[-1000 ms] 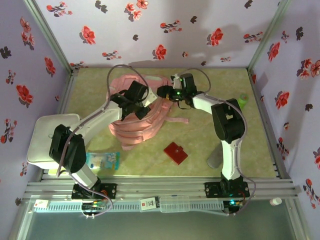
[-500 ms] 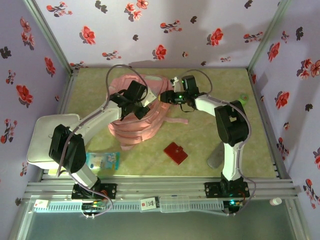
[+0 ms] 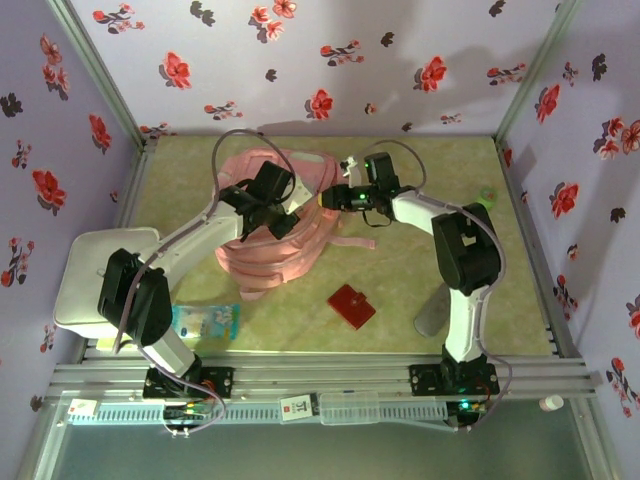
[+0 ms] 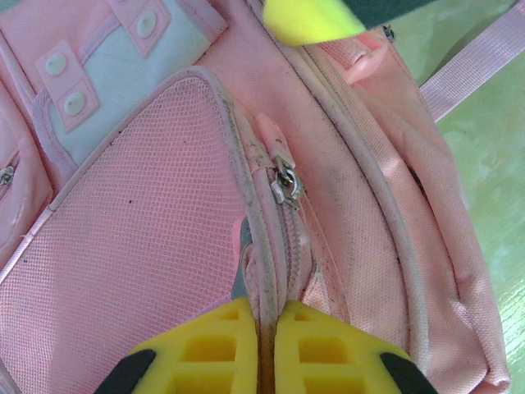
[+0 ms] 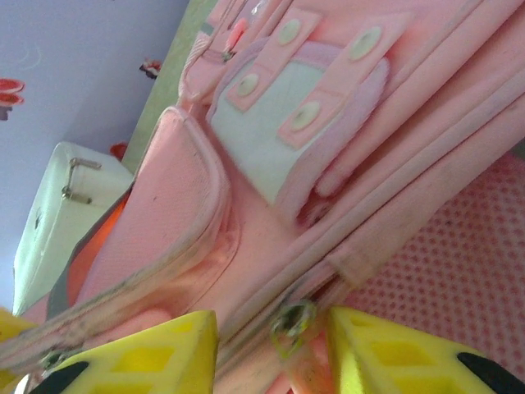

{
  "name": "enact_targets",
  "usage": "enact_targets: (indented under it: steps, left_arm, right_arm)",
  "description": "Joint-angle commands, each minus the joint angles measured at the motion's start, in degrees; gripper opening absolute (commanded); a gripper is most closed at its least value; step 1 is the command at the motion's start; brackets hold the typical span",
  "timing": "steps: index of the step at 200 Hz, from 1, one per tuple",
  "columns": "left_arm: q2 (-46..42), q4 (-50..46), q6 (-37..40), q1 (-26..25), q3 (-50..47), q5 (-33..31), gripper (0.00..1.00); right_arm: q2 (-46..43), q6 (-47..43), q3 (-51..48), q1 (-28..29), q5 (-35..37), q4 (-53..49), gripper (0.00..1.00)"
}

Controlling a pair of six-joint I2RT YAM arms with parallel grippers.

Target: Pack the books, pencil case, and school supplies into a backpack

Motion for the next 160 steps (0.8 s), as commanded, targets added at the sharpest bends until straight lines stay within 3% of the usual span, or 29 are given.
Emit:
enact_targets:
  steps: [1,31,70,160]
  left_arm:
    - [-0.7,2.0,-0.6,0.7,0.4,0.5,0.07]
    - [-0.8,2.0,-0.8,0.6,0.2,0.5,0.07]
    - [-0.9,2.0,-0.8,0.7,0.2,0.8,0.07]
    - [-0.6,2.0,-1.3,0.7,0.5,1.5,0.07]
  right_arm:
    - [-3.2,-1.6,-1.7,0.1,-3.7,-0.2,0.37]
    - [-3.4,-2.2,-2.2,0.0,-2.8,-0.6,0.31]
    - [-2.7,-2.8,-1.7,0.1,2.0,-2.6,0.31]
    - [-0.8,-2.3,-0.5,0.3,1.1,-2.9,0.31]
